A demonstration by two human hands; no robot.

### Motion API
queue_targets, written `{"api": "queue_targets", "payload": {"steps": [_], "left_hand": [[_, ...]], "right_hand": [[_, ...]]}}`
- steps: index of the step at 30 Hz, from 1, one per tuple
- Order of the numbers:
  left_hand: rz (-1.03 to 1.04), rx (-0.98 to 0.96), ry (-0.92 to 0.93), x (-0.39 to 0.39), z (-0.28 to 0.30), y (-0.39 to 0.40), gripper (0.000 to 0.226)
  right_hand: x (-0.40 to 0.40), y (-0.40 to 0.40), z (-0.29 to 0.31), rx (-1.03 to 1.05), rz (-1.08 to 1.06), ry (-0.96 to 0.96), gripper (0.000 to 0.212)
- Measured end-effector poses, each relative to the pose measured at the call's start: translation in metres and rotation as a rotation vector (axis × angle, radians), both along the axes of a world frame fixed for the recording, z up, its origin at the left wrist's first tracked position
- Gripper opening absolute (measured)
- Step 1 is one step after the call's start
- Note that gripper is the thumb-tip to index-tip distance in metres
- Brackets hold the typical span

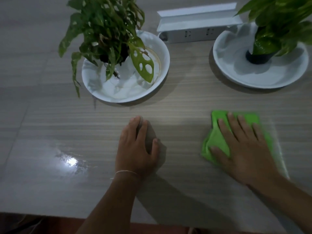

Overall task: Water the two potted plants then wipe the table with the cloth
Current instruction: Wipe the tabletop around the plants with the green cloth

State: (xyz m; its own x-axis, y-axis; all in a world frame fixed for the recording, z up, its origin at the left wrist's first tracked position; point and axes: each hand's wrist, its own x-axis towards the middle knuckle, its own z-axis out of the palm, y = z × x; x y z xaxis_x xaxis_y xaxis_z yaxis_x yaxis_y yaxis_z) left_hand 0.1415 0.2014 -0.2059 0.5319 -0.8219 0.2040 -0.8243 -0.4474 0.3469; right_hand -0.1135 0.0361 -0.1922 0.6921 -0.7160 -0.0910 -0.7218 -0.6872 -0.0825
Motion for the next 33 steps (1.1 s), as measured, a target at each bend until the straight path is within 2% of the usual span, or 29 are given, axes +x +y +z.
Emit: {"api": "queue_targets", "payload": {"steps": [6, 9, 14, 20, 28, 33], "left_hand": [[0.008, 0.006, 0.012, -0.001, 0.003, -0.001, 0.063], [-0.004, 0.011, 0.009, -0.001, 0.002, -0.001, 0.062], [-0.005, 0.042, 0.018, 0.000, 0.004, -0.001, 0.065], [-0.007, 0.038, 0.029, -0.002, 0.004, 0.000, 0.065], [-0.009, 0.019, 0.044, 0.001, 0.000, 0.001, 0.066], [-0.010, 0.033, 0.040, 0.002, 0.001, 0.001, 0.065]], "right_hand": [[0.160, -0.064, -0.007, 0.067, -0.064, -0.010, 0.085], [0.176, -0.054, -0.005, 0.074, -0.019, 0.006, 0.083], [0.106, 0.024, 0.006, 0.042, 0.120, -0.032, 0.076], [0.007, 0.090, 0.001, 0.055, 0.064, -0.021, 0.077], [-0.088, 0.050, 0.003, -0.045, -0.293, -0.023, 0.081], [-0.076, -0.014, 0.002, -0.048, -0.411, -0.022, 0.085]]}}
